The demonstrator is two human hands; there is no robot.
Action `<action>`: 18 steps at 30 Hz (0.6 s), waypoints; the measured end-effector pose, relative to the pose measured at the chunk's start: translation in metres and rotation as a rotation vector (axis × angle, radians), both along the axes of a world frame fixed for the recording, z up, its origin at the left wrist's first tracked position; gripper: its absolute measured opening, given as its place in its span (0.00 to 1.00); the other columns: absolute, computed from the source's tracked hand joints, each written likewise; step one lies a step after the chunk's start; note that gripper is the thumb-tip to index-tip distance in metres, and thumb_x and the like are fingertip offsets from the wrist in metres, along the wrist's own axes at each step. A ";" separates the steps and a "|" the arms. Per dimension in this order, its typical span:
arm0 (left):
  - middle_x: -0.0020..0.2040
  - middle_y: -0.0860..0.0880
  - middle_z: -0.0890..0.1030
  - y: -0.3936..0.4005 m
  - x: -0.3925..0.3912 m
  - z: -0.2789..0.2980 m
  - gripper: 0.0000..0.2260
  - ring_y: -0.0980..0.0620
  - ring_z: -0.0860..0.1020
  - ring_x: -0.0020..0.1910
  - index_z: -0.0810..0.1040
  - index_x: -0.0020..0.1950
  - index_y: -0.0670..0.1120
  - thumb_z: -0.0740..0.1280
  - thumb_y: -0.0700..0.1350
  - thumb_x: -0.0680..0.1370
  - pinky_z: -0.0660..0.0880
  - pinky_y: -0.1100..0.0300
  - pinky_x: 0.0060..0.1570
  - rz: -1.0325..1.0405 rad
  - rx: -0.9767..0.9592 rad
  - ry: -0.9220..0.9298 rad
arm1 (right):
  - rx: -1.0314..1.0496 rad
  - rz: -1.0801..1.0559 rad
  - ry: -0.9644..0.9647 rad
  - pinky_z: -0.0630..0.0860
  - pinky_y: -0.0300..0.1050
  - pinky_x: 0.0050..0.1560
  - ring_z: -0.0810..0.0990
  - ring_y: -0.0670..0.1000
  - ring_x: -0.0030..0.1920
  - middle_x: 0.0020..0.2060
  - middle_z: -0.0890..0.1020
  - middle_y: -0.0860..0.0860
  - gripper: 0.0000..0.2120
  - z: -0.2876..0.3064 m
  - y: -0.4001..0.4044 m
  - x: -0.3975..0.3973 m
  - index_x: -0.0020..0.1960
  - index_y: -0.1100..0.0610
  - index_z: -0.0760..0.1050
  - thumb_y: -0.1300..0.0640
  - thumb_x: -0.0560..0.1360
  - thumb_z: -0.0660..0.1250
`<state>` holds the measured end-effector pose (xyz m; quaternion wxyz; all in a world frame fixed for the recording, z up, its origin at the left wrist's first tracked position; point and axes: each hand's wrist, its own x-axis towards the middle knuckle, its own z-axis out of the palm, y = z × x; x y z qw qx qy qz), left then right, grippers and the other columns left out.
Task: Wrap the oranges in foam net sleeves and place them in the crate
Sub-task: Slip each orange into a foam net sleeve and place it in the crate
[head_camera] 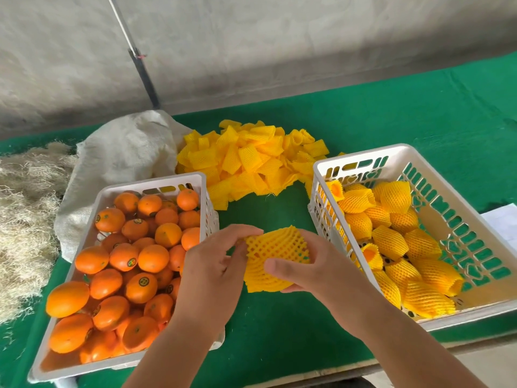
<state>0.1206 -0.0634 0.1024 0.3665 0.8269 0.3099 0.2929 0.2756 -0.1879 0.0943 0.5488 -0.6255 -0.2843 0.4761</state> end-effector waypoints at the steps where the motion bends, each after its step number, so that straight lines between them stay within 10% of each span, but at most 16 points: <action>1: 0.49 0.60 0.85 -0.001 0.001 -0.002 0.20 0.51 0.83 0.39 0.82 0.56 0.63 0.65 0.36 0.84 0.79 0.59 0.32 0.043 -0.028 -0.014 | 0.000 0.006 0.028 0.86 0.49 0.54 0.88 0.50 0.54 0.54 0.88 0.46 0.31 0.000 0.000 0.000 0.62 0.46 0.80 0.34 0.64 0.81; 9: 0.63 0.57 0.82 -0.005 0.011 -0.017 0.23 0.51 0.82 0.63 0.75 0.73 0.61 0.67 0.62 0.79 0.83 0.49 0.57 -0.201 -0.654 -0.080 | -0.072 -0.143 0.122 0.86 0.48 0.49 0.88 0.48 0.53 0.52 0.88 0.44 0.31 -0.010 -0.003 0.016 0.62 0.46 0.80 0.33 0.64 0.80; 18: 0.58 0.57 0.85 -0.007 0.052 -0.035 0.29 0.54 0.85 0.56 0.77 0.66 0.65 0.80 0.64 0.67 0.85 0.54 0.50 -0.105 -0.565 -0.030 | -0.101 -0.184 -0.126 0.87 0.47 0.46 0.86 0.39 0.51 0.53 0.87 0.38 0.27 -0.017 -0.011 0.051 0.61 0.44 0.82 0.30 0.68 0.76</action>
